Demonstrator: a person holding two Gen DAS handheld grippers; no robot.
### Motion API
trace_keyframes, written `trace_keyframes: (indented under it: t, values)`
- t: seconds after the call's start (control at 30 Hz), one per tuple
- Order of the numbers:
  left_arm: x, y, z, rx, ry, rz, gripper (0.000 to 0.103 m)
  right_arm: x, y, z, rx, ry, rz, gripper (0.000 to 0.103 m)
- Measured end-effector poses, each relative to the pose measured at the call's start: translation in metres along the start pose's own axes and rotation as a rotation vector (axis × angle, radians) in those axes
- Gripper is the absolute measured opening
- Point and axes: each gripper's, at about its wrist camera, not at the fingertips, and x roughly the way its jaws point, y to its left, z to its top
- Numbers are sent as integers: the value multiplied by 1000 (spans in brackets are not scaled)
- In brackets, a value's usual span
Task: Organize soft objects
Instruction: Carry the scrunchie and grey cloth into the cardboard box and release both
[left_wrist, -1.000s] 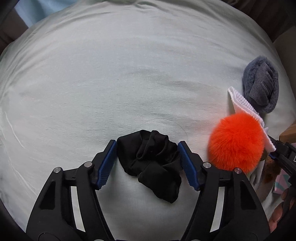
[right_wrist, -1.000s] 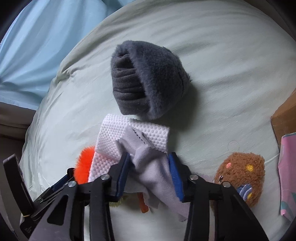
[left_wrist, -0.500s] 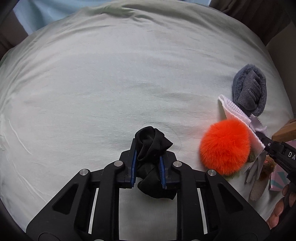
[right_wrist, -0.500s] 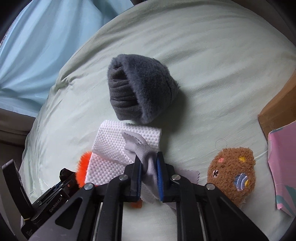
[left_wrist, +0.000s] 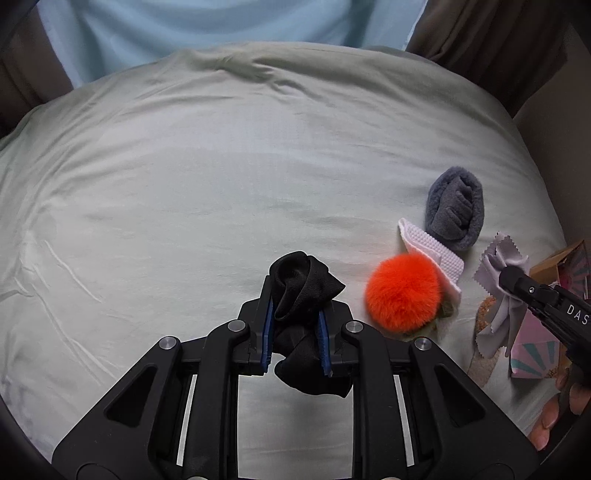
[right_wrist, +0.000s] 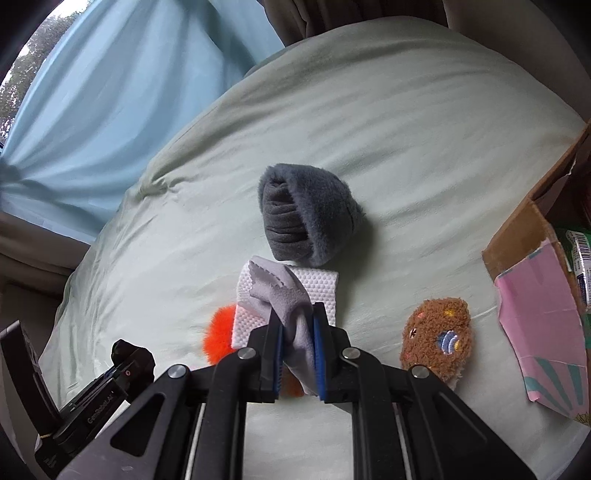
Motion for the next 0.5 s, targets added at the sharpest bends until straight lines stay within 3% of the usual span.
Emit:
trace_keyframes:
  t: [0.5]
  values:
    - [-149,-30,-7,-11,-89,-39,17,-140,22,-5,-80,-89,38,13]
